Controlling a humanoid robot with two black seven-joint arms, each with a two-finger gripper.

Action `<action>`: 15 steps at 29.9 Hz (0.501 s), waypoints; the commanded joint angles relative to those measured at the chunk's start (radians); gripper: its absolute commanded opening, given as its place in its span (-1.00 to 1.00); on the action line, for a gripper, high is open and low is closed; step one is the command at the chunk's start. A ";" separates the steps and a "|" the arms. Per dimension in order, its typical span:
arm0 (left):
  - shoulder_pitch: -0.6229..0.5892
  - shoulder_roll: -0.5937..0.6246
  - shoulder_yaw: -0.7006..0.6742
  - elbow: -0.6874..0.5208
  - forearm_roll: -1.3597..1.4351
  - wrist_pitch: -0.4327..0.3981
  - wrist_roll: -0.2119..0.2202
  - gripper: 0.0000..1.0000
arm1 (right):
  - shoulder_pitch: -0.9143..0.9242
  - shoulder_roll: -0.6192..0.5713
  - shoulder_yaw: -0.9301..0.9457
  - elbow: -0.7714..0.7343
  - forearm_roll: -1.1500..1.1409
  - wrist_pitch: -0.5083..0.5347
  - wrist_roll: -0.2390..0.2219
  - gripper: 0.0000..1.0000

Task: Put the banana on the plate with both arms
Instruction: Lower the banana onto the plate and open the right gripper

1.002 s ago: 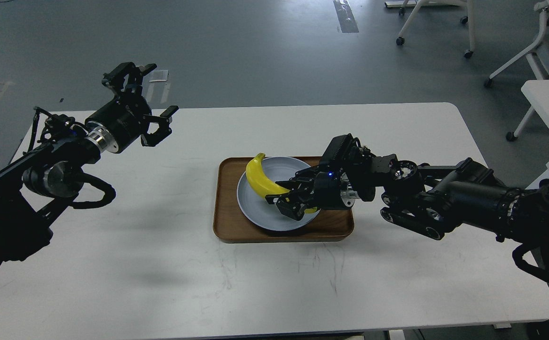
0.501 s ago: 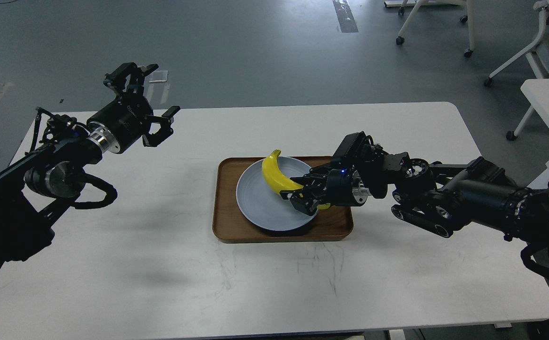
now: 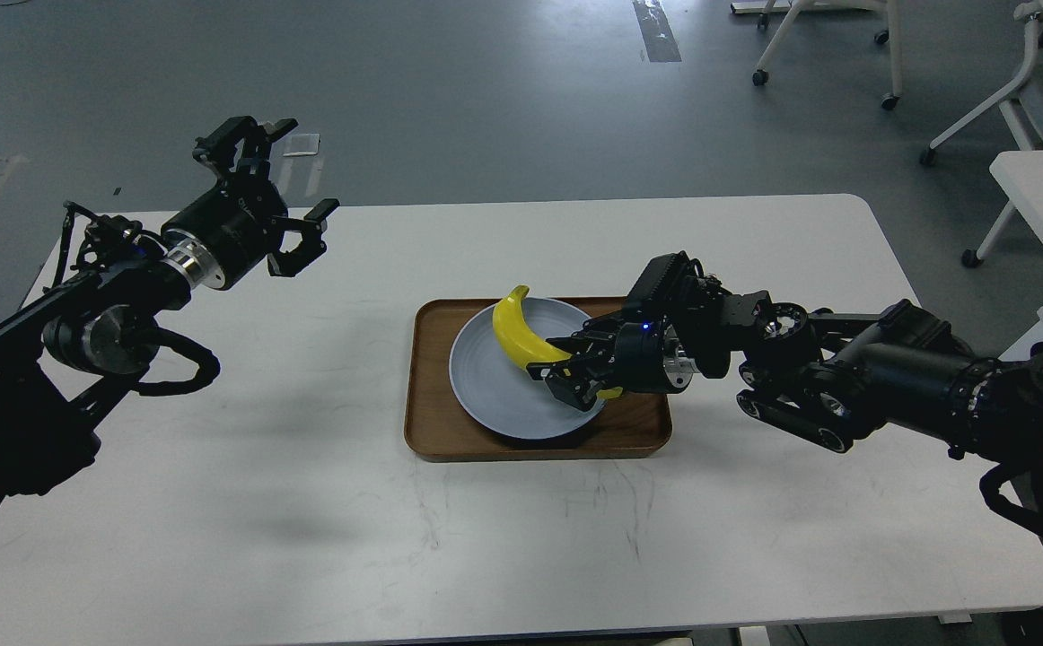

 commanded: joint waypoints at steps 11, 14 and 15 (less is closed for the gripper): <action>0.000 -0.004 0.002 0.001 0.000 0.000 0.004 0.95 | 0.027 -0.009 0.017 0.014 0.014 0.000 -0.010 1.00; -0.001 -0.006 0.000 0.000 0.000 0.000 0.007 0.95 | 0.078 -0.038 0.046 0.013 0.017 -0.003 -0.008 1.00; -0.001 -0.006 0.000 0.000 0.000 0.000 0.007 0.95 | 0.092 -0.051 0.058 0.013 0.022 -0.005 -0.008 1.00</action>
